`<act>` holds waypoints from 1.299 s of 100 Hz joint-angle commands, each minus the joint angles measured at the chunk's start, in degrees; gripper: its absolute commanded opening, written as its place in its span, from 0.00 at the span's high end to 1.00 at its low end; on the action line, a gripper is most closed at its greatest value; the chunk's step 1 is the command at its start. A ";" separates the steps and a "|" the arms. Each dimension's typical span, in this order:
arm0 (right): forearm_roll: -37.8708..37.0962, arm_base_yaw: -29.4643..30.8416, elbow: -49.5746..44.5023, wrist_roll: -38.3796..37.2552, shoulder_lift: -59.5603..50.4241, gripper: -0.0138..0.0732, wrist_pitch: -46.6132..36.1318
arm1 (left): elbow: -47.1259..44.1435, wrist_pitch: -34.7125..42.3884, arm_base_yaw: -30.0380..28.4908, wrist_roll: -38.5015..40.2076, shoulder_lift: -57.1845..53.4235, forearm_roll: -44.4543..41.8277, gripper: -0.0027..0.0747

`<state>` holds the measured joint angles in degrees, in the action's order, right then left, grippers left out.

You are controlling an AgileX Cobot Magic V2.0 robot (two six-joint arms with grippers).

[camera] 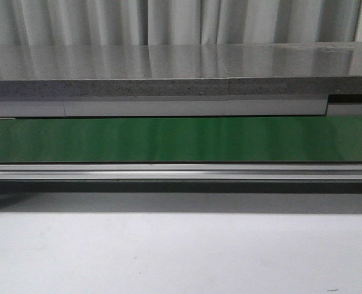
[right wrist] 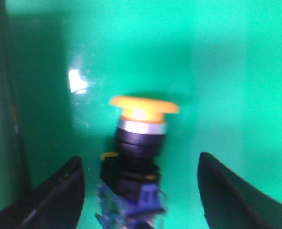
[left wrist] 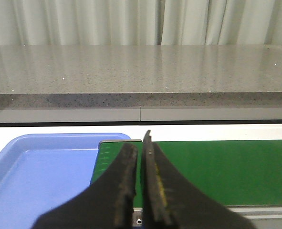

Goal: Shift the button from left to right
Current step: 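Carry the button over the green tray and lower it with the right gripper, then open the right gripper to release the button into the green tray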

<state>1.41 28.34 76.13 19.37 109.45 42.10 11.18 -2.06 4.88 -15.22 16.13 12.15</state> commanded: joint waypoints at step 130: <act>9.37 -31.29 -38.97 -1.29 -60.81 0.29 -38.30 | 1.60 4.54 0.55 0.01 0.34 0.48 0.96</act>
<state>10.15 -0.87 39.31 18.07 54.82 10.80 11.18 -2.06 4.88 -15.22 16.13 12.15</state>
